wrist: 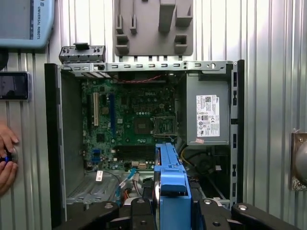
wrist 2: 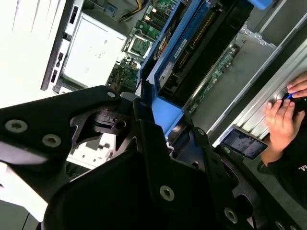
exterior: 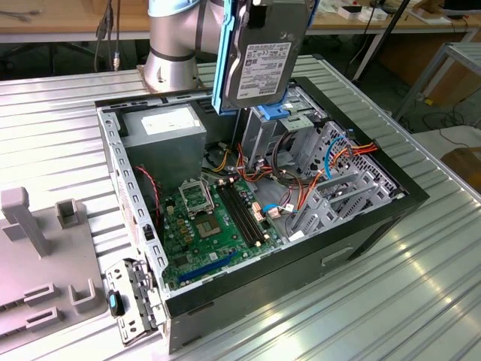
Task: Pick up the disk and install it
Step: 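Insert the disk into the insertion slot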
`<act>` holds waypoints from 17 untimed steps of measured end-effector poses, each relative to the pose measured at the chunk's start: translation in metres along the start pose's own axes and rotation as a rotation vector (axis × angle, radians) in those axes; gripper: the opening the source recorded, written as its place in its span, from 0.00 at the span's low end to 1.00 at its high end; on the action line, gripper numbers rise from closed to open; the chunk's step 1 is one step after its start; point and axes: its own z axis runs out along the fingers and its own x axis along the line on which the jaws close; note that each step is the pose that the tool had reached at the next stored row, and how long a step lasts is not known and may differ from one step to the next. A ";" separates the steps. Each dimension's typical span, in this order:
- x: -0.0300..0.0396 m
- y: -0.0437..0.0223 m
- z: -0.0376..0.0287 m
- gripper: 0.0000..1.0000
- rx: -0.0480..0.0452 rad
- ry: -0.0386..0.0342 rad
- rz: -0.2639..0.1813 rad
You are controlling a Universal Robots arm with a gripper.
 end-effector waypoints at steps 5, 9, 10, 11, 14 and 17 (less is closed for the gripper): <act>0.0135 0.0001 0.0003 0.37 -0.0001 -0.0002 0.000; 0.0298 0.0001 0.0008 0.37 0.0000 -0.0003 0.000; 0.0345 0.0000 0.0009 0.37 0.0000 -0.0003 0.000; 0.0361 0.0000 0.0009 0.37 0.0000 -0.0003 0.000; 0.0444 -0.0001 0.0012 0.37 0.0000 -0.0003 0.000; 0.0534 -0.0002 0.0014 0.37 0.0000 -0.0004 0.000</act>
